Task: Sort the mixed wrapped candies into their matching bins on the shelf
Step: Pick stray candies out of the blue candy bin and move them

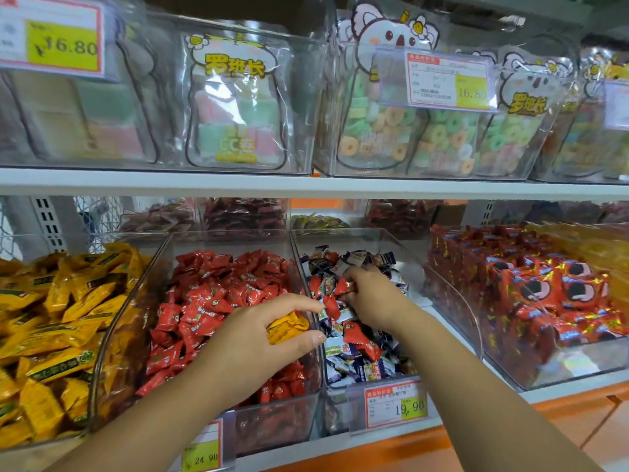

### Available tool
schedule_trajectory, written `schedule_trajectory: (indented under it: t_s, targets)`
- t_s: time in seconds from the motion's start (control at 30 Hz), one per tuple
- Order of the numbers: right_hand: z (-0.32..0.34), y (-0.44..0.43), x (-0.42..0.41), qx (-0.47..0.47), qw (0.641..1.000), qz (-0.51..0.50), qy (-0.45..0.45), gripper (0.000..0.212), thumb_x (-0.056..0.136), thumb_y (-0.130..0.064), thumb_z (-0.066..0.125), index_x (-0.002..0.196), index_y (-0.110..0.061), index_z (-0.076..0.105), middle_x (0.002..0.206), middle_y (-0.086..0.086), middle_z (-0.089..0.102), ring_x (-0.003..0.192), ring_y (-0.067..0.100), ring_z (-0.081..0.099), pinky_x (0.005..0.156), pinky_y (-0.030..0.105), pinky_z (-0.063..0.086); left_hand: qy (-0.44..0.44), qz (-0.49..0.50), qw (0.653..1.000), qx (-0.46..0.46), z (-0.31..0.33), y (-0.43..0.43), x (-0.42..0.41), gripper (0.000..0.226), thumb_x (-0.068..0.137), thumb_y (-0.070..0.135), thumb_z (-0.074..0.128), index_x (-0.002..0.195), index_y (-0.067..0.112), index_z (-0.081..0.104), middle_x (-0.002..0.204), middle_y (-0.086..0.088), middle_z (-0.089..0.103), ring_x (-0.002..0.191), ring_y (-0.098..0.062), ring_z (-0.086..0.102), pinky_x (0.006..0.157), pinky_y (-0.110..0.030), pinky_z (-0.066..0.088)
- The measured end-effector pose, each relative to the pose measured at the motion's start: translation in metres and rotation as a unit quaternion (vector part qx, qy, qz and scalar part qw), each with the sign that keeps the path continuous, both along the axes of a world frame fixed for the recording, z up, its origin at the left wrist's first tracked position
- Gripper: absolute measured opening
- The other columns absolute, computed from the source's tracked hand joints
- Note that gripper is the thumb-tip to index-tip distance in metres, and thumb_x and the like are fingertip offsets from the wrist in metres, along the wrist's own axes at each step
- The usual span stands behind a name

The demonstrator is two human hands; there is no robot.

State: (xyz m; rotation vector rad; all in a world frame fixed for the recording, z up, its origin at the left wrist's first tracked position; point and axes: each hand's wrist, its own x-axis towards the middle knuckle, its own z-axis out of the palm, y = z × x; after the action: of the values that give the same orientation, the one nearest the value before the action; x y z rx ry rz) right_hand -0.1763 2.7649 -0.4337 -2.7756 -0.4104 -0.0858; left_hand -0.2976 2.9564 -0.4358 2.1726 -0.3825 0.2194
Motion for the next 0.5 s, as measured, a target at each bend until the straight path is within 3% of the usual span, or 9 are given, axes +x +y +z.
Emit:
schedule_trajectory:
  t_s: [0.1, 0.17, 0.23, 0.3, 0.4, 0.5]
  targets:
    - [0.014, -0.011, -0.008, 0.052, 0.999, 0.008, 0.005, 0.034, 0.098, -0.02, 0.052, 0.131, -0.012, 0.047, 0.107, 0.009, 0.053, 0.073, 0.018, 0.049, 0.057, 0.023, 0.037, 0.002, -0.003, 1.0, 0.003, 0.001, 0.0, 0.0, 0.022, 0.08, 0.049, 0.066, 0.102, 0.052, 0.063, 0.073, 0.026, 0.063, 0.051, 0.0, 0.049, 0.056, -0.009, 0.039]
    - [0.027, -0.018, -0.016, 0.094, 0.994, 0.024, 0.043, 0.033, 0.098, -0.021, 0.052, 0.131, -0.018, 0.048, 0.087, 0.001, 0.057, 0.06, 0.014, 0.049, 0.049, 0.021, 0.037, 0.004, -0.006, 1.0, 0.008, 0.002, -0.001, 0.0, 0.021, 0.082, 0.047, 0.066, 0.102, 0.051, 0.063, 0.067, 0.031, 0.06, 0.051, 0.002, 0.049, 0.055, -0.008, 0.037]
    - [0.034, -0.017, -0.025, 0.128, 0.986, 0.049, 0.099, 0.029, 0.096, -0.018, 0.056, 0.124, -0.025, 0.053, 0.079, -0.002, 0.061, 0.055, 0.009, 0.054, 0.048, 0.022, 0.041, 0.0, -0.006, 1.0, 0.01, 0.001, -0.001, 0.0, 0.021, 0.082, 0.047, 0.066, 0.102, 0.051, 0.063, 0.07, 0.031, 0.06, 0.052, 0.003, 0.05, 0.055, -0.008, 0.037]
    - [0.028, -0.007, -0.031, 0.123, 0.982, 0.074, 0.123, 0.03, 0.092, -0.014, 0.061, 0.119, -0.028, 0.057, 0.087, -0.005, 0.062, 0.06, 0.002, 0.057, 0.051, 0.018, 0.046, -0.007, -0.003, 1.0, 0.007, 0.0, 0.0, 0.0, 0.022, 0.081, 0.047, 0.067, 0.102, 0.052, 0.063, 0.075, 0.027, 0.064, 0.054, 0.001, 0.052, 0.056, -0.009, 0.038]
    - [0.014, 0.009, -0.03, 0.088, 0.989, 0.093, 0.08, 0.027, 0.089, -0.014, 0.065, 0.114, -0.021, 0.058, 0.1, -0.003, 0.06, 0.076, 0.012, 0.06, 0.064, 0.023, 0.052, -0.006, -0.001, 1.0, 0.005, -0.001, 0.001, 0.0, 0.024, 0.08, 0.048, 0.068, 0.103, 0.054, 0.063, 0.087, 0.024, 0.067, 0.064, -0.002, 0.058, 0.062, -0.011, 0.043]
    - [0.008, 0.012, -0.025, 0.071, 0.992, 0.092, 0.045, 0.024, 0.09, -0.012, 0.063, 0.112, -0.02, 0.059, 0.103, 0.001, 0.06, 0.081, 0.02, 0.061, 0.072, 0.033, 0.052, -0.01, 0.002, 1.0, 0.01, -0.001, 0.001, 0.001, 0.025, 0.081, 0.048, 0.068, 0.105, 0.053, 0.064, 0.098, 0.037, 0.061, 0.076, 0.002, 0.061, 0.069, -0.009, 0.044]
